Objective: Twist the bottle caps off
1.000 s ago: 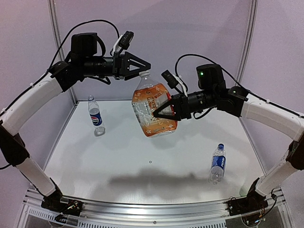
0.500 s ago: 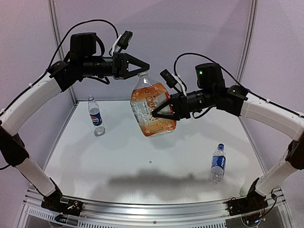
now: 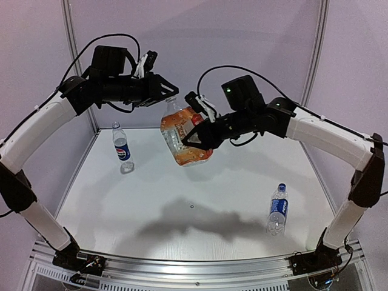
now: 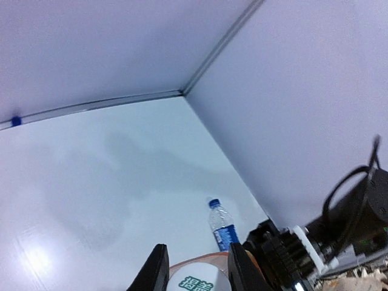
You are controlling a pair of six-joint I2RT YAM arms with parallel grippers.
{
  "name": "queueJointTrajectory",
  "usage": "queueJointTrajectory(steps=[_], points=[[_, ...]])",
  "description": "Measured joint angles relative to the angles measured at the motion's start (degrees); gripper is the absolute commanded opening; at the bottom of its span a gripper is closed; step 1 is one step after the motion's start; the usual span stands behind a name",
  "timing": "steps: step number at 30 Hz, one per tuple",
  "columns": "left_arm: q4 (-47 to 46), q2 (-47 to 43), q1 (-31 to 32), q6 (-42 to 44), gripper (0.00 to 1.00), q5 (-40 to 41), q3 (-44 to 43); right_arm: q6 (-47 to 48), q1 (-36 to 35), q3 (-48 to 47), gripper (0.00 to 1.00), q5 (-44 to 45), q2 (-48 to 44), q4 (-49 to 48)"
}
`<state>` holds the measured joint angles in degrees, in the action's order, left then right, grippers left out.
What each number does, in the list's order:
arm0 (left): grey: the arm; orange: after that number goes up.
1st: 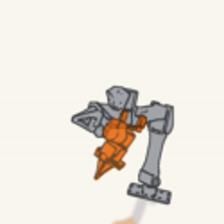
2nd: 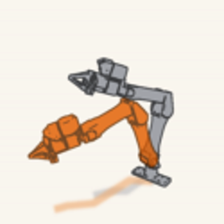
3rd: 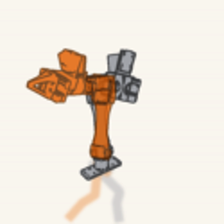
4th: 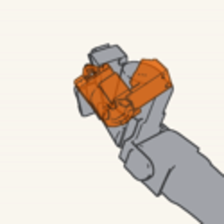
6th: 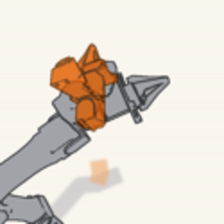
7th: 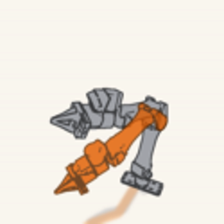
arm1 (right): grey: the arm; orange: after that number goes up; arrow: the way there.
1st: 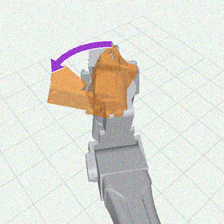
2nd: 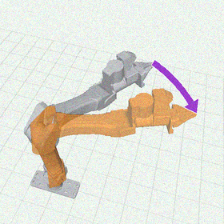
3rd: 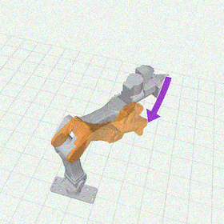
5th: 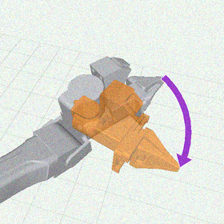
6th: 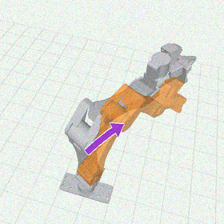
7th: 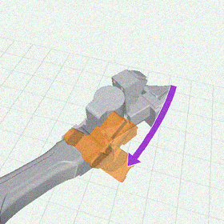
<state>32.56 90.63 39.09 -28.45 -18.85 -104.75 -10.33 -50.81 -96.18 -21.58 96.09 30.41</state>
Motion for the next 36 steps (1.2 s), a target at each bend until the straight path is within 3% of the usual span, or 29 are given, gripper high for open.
queueJointTrajectory(steps=[7, 12, 18, 22, 30, 36], points=[[9.9, 0.2, 1.6, -8.7, 0.18, 17.3, -1.0, 2.2, -4.2, -7.1, 0.1, 15.1, 7.3, 4.9], [11.9, 0.2, 3.0, -12.9, 0.28, 21.1, -1.0, 3.4, -5.0, -7.1, 0.1, 17.4, 7.3, 6.1], [13.3, 0.1, 3.7, -14.6, 0.61, 20.7, -1.0, 3.4, -4.7, -5.4, 0.1, 19.0, 7.1, 5.0], [13.2, -0.3, 4.8, -13.7, 0.78, 18.8, -1.0, 3.4, -4.1, -2.0, 0.1, 20.5, 6.4, 4.0], [10.8, -5.2, 3.5, -8.7, 0.84, 16.6, 0.2, 3.4, -4.0, 0.5, 0.09, 21.1, 4.3, 3.6], [3.8, -13.3, -0.1, -2.1, 0.86, 10.6, 9.6, 3.4, -4.0, 1.0, 0.09, 18.1, 0.9, 1.8]])
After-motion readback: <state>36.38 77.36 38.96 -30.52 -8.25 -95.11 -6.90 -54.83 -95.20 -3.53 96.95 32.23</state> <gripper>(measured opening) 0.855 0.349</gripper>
